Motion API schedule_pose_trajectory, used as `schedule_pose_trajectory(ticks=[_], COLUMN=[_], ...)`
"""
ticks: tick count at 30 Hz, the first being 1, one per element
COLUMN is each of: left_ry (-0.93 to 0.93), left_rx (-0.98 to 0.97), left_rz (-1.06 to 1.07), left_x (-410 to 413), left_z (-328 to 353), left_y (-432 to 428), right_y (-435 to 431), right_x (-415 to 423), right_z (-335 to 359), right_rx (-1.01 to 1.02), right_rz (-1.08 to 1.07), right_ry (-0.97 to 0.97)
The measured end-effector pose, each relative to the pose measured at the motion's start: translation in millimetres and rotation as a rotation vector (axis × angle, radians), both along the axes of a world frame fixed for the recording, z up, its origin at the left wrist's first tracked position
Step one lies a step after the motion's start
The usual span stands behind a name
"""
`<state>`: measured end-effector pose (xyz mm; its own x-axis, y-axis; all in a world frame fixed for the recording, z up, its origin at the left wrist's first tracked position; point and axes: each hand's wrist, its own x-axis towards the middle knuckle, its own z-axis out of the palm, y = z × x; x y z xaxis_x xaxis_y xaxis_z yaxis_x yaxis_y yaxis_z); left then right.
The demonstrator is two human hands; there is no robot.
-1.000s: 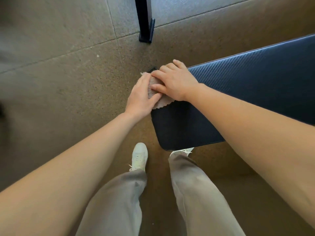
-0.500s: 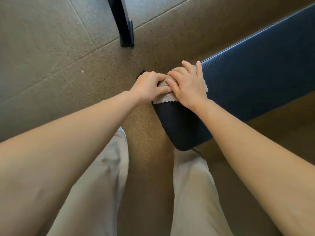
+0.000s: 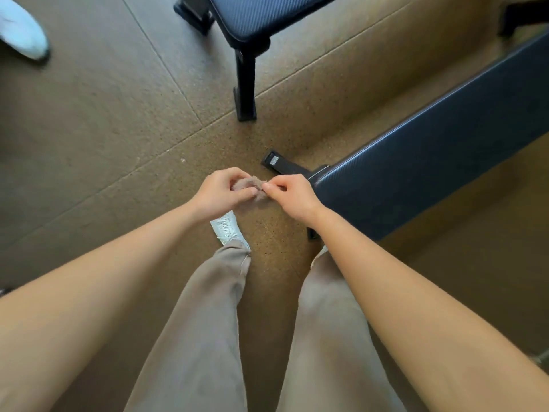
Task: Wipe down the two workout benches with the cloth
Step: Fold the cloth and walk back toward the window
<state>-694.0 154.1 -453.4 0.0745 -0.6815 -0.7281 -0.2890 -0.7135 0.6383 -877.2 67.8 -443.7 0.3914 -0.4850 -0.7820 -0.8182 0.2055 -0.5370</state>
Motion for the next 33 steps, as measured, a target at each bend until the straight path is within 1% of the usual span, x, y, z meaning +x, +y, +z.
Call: schedule_pose_trajectory(ticks=[3, 6, 9, 13, 16, 18, 21, 24, 26, 29, 33], left_ry=[0.085, 0.173, 0.204, 0.314, 0.306, 0.277, 0.223, 0.28, 0.298, 0.257, 0.136], left_rx=[-0.039, -0.093, -0.168, -0.202, -0.22, -0.251, -0.271, -0.306, -0.298, -0.296, -0.29], left_rz=[0.213, 0.341, 0.4, 0.409, 0.472, 0.419, 0.173, 0.014, -0.102, -0.253, -0.342], left_x=[50.2, 87.8, 109.6, 122.2, 142.7, 168.0, 207.9, 229.9, 242.3, 265.3, 298.4], left_z=[58.7, 115.9, 165.1, 217.5, 243.5, 256.3, 276.7, 296.3, 304.7, 312.0, 325.5], left_y=[3.2, -7.4, -27.7, -66.6, -104.3, -132.9, -170.4, -202.3, -228.5, -269.0, -317.4], right_y=[-1.0, -10.0, -21.9, -43.3, -73.9, -102.8, -140.0, -173.9, -197.8, -232.4, -270.3], right_x=[38.1, 73.0, 103.2, 143.2, 173.1, 189.8, 206.5, 225.0, 240.9, 265.2, 292.7], right_z=[57.6, 114.1, 164.1, 220.7, 254.2, 272.2, 289.1, 303.6, 312.2, 325.4, 342.3], right_rx=[-0.014, -0.085, -0.165, -0.079, -0.05, -0.059, -0.012, 0.019, -0.028, -0.06, -0.163], right_rz=[-0.113, -0.22, -0.308, -0.451, -0.569, -0.602, -0.605, -0.544, -0.502, -0.492, -0.462], right_ry=[-0.044, -0.107, -0.165, -0.248, -0.324, -0.377, -0.491, -0.587, -0.602, -0.639, -0.574])
